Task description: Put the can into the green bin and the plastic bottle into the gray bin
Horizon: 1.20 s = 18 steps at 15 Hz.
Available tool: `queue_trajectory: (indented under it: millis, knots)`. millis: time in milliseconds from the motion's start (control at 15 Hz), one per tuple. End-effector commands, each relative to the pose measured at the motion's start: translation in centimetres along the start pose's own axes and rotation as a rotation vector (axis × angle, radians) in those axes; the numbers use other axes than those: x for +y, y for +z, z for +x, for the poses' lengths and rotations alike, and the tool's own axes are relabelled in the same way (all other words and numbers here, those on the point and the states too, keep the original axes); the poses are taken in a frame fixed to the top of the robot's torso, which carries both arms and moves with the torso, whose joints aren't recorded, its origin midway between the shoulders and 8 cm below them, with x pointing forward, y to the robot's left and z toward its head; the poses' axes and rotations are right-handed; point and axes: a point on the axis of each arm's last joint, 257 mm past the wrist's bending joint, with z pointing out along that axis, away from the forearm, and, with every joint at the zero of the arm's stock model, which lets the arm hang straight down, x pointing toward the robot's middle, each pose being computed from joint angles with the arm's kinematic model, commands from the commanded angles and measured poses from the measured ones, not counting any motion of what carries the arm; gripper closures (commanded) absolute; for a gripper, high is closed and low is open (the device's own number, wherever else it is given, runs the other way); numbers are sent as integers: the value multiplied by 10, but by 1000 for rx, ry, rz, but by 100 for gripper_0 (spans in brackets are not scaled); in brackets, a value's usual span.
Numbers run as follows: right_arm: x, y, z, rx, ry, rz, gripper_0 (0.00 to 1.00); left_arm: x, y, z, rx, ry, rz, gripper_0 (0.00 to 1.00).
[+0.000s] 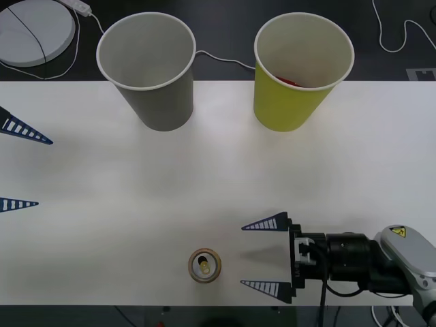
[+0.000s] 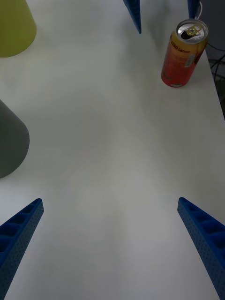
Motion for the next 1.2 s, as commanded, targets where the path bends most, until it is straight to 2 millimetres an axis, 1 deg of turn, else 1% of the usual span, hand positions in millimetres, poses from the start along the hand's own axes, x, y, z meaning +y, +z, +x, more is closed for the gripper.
queue_trajectory:
  millis: [67,267,533,1000,1200]
  knots:
    - [4,20,0,0,-2,2,0,0,0,0,0,0,0,0]
    - [10,43,-3,-6,5,4,0,0,0,0,0,0,0,0]
    - [16,68,-6,-7,12,9,0,0,0,0,0,0,0,0]
    - [25,96,-12,-14,30,15,0,0,0,0,0,0,0,0]
    - [26,101,-15,-22,26,18,0,0,0,0,0,0,0,0]
